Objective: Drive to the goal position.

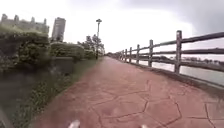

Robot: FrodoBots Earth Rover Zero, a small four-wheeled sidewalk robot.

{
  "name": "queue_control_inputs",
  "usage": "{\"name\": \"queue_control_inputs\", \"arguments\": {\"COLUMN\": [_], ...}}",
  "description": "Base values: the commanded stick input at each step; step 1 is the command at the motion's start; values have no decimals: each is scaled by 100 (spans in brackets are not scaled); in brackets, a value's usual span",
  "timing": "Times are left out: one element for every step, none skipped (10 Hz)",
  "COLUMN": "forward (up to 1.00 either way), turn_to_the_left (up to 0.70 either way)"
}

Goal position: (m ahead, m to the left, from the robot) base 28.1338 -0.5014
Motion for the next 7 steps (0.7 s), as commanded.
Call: {"name": "queue_control_inputs", "arguments": {"forward": [70, 70, 70, 70, 70, 70, 70], "turn_to_the_left": [0, 0, 0, 0, 0, 0, 0]}}
